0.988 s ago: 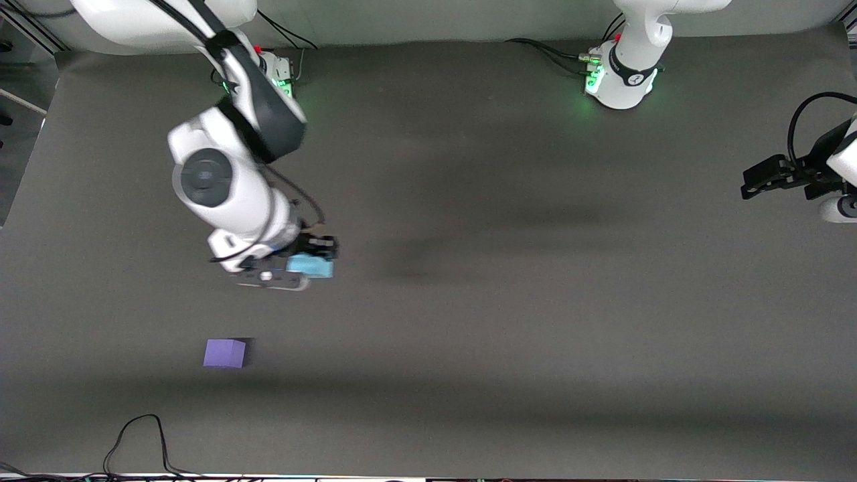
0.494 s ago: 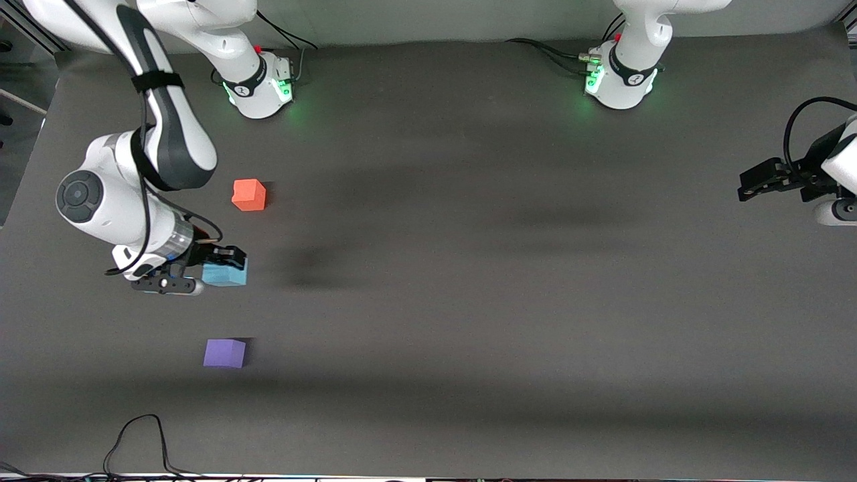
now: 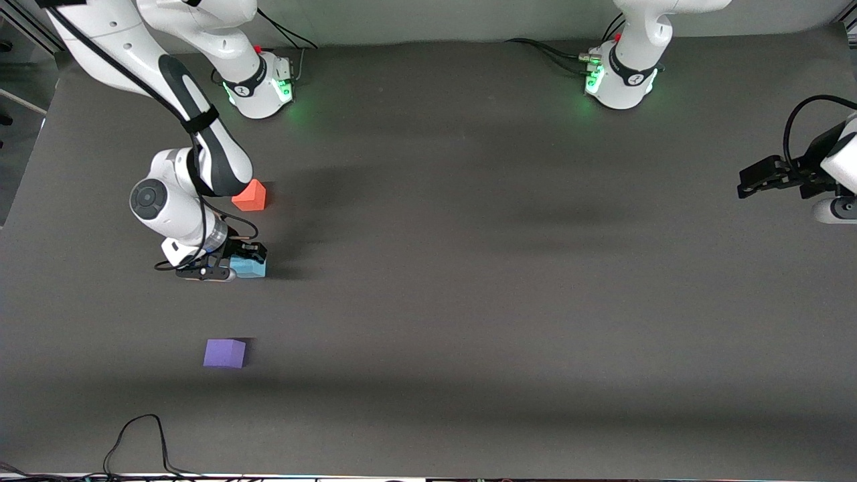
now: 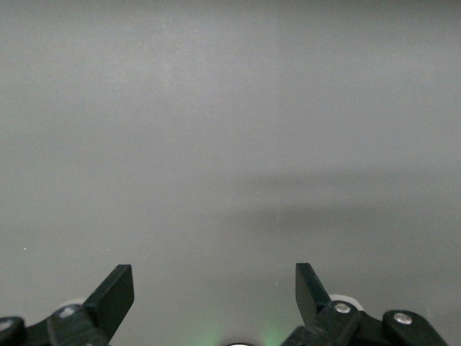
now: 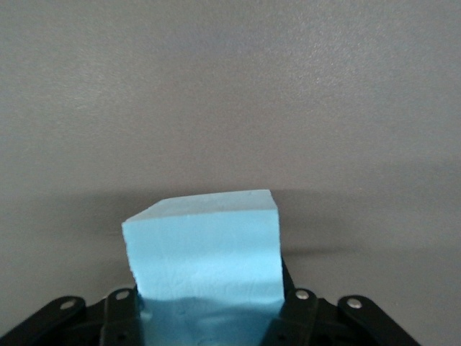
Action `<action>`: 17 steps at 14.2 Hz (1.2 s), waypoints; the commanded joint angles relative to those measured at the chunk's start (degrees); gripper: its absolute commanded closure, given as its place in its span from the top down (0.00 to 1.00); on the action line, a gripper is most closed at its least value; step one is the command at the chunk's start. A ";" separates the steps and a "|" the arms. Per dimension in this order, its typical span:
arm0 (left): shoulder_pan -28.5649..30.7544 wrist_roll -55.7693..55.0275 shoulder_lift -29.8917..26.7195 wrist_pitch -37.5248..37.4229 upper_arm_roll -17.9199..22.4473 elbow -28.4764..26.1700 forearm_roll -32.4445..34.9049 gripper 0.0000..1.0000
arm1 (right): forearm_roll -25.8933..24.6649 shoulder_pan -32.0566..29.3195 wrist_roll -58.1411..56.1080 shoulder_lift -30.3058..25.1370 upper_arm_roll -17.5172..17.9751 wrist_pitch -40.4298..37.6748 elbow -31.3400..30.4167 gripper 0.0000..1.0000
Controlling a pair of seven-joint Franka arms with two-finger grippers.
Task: Place blue block between orange and purple blocks
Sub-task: 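Lower the blue block between the orange and purple blocks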
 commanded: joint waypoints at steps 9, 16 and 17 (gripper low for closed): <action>-1.02 0.85 -1.28 -0.61 0.70 -0.77 0.65 1.00 | 1.01 0.32 -6.62 2.98 -3.36 5.86 -0.54 0.45; -1.02 0.85 -0.84 0.27 0.61 -0.77 0.74 1.00 | 1.19 0.32 -5.56 -0.42 -3.36 2.02 -0.28 1.00; -0.84 0.85 -0.84 0.36 0.70 -0.77 0.74 1.00 | 1.27 0.32 -5.65 -2.97 -3.36 -0.79 -0.10 1.00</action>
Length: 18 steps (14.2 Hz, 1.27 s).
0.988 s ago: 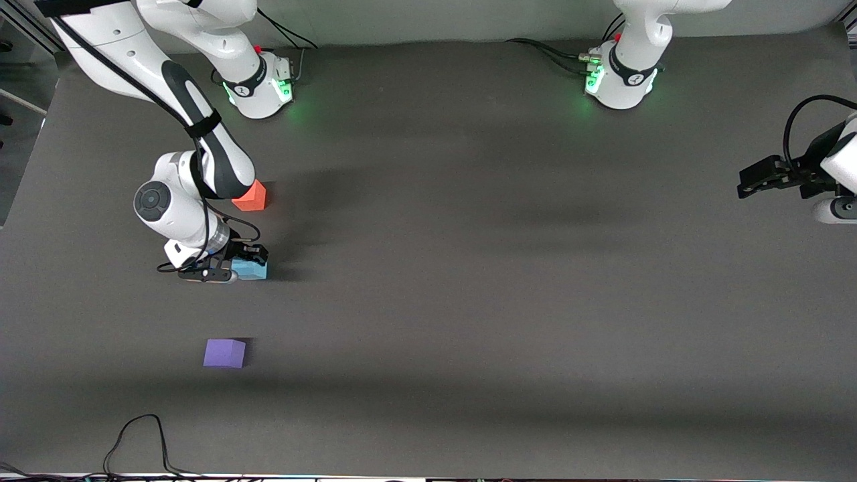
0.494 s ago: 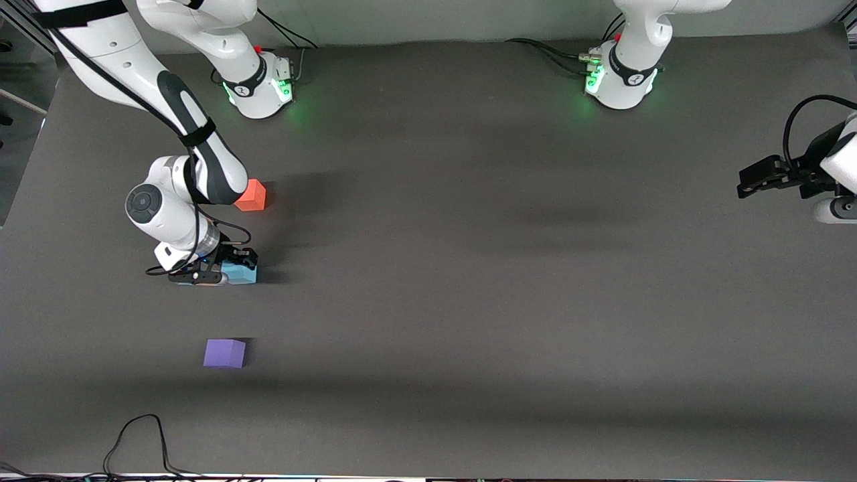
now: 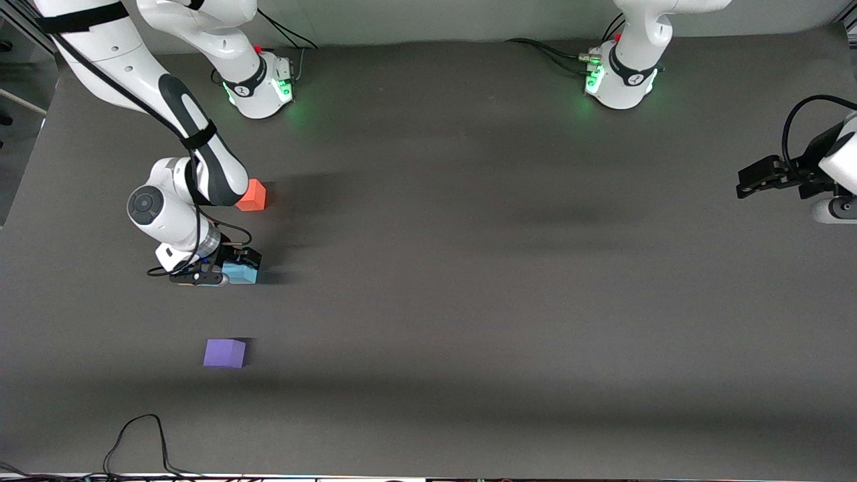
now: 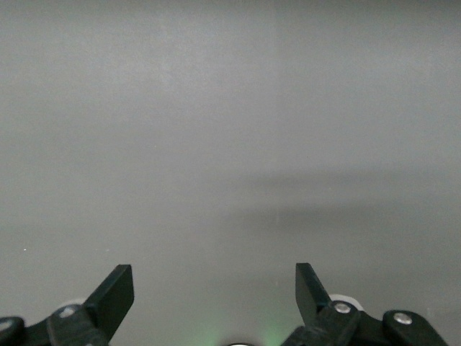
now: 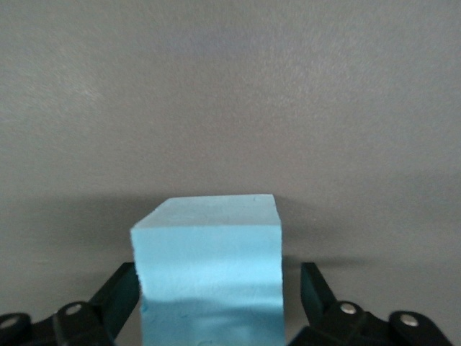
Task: Place blue block between orange and purple blocks
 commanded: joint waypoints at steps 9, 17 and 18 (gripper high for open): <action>-0.67 0.74 -0.84 1.11 0.70 -0.82 0.61 1.00 | 1.19 0.36 -0.92 -31.80 -0.25 -32.04 7.52 1.00; -0.67 0.74 -0.84 1.19 0.70 -0.82 0.62 1.00 | -0.39 0.36 -1.54 -30.41 -2.62 -53.89 26.01 1.00; -0.67 0.74 -0.84 1.19 0.70 -0.82 0.61 1.00 | -0.48 0.36 -1.54 -30.23 -2.62 -54.07 26.10 1.00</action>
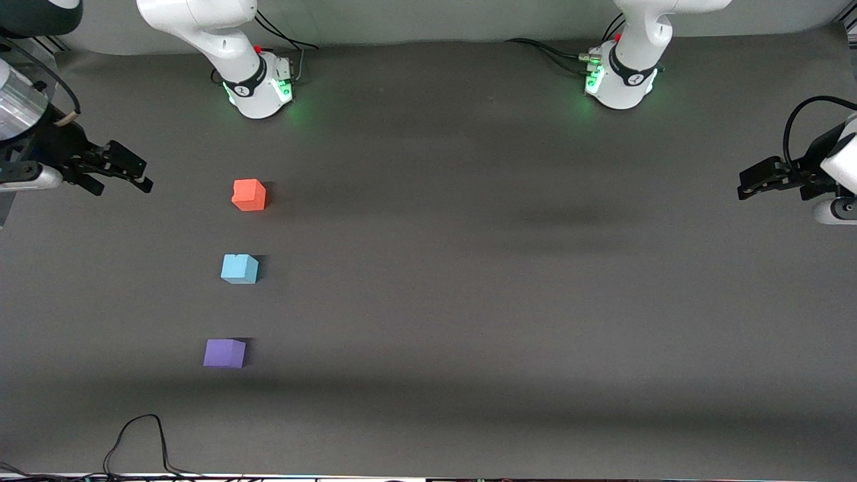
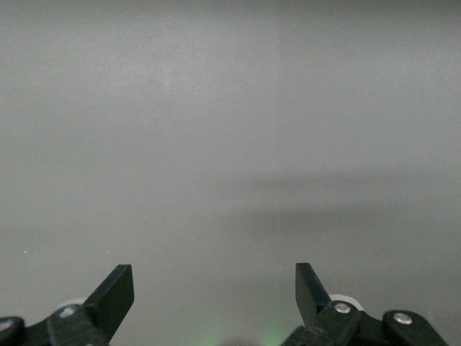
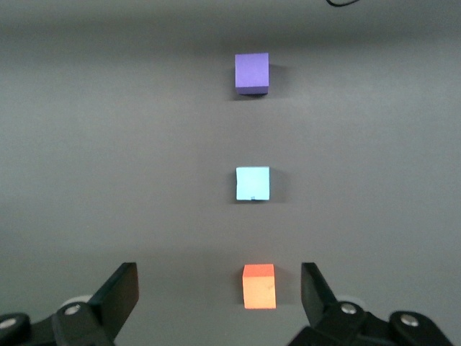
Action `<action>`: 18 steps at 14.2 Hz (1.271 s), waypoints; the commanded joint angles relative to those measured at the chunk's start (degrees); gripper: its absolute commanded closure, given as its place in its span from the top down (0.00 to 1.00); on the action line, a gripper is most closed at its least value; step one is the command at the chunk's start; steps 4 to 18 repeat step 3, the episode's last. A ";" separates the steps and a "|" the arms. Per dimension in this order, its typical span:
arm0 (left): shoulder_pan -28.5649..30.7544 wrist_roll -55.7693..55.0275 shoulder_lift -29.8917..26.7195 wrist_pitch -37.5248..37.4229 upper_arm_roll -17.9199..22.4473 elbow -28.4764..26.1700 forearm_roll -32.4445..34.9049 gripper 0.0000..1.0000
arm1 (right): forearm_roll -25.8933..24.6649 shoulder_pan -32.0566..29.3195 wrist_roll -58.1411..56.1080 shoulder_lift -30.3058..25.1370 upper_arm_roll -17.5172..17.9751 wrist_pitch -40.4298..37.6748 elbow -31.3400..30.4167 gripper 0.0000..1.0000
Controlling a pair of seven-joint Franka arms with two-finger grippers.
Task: Place blue block between orange and purple blocks
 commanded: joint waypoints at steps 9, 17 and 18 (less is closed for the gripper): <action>-0.68 0.74 -0.84 0.66 0.59 -0.76 0.60 1.00 | -1.44 0.52 -1.04 2.33 -0.33 -2.06 2.95 1.00; -0.68 0.74 -0.84 0.66 0.59 -0.76 0.60 1.00 | -1.44 0.52 -1.04 2.33 -0.33 -2.06 2.95 1.00; -0.68 0.74 -0.84 0.66 0.59 -0.76 0.60 1.00 | -1.44 0.52 -1.04 2.33 -0.33 -2.06 2.95 1.00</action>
